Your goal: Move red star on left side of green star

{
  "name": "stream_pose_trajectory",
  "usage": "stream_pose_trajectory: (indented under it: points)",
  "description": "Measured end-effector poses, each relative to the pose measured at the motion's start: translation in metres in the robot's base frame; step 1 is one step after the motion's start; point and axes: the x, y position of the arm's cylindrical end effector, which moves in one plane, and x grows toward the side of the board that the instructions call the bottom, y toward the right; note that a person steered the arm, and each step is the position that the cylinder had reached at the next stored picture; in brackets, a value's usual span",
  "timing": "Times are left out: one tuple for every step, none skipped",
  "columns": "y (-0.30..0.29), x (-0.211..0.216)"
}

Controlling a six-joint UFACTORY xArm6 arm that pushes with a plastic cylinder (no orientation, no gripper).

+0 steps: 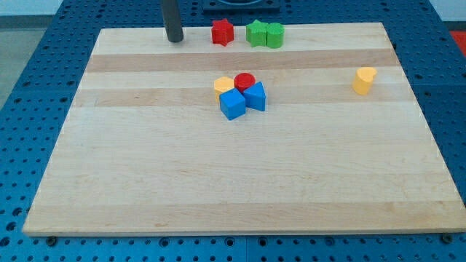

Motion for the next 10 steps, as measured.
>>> stream_pose_trajectory:
  points:
    - [0.011,-0.016]
    - [0.036,-0.016]
    - [0.039,-0.015]
    - [0.046,-0.012]
    - [0.053,0.004]
    - [0.061,0.015]
    - [0.073,0.015]
    - [0.074,0.007]
    - [0.074,-0.001]
    - [0.074,-0.006]
